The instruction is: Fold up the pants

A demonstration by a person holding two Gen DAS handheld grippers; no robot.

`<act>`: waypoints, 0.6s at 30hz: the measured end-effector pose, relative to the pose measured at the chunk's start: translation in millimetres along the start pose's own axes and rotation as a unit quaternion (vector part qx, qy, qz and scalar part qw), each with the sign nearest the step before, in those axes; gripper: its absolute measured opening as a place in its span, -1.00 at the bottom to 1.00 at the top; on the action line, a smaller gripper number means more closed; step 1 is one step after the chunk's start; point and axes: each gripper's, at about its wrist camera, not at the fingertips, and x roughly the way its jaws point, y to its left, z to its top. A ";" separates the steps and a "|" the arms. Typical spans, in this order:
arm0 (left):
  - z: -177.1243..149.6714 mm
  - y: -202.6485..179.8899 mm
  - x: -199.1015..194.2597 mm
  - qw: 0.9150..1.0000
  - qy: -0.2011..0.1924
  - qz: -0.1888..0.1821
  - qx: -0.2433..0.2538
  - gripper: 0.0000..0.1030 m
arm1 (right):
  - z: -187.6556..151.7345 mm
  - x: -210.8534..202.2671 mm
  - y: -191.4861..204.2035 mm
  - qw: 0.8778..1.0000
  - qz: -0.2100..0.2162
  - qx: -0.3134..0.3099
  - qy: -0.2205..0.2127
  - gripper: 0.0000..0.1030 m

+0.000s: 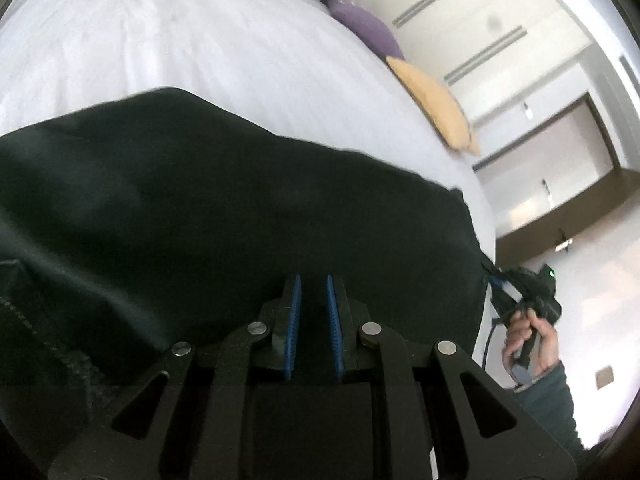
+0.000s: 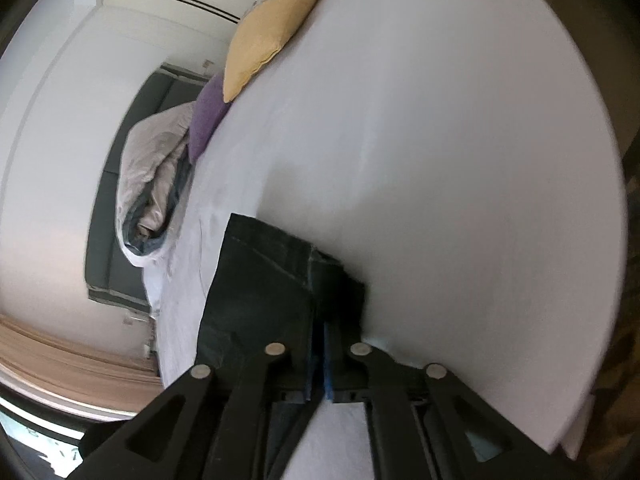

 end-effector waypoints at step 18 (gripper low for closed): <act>-1.6 14.2 -2.9 1.000 -0.001 -0.012 -0.003 -0.75 | -34.8 122.2 154.4 0.933 -0.031 -0.309 0.181 -0.73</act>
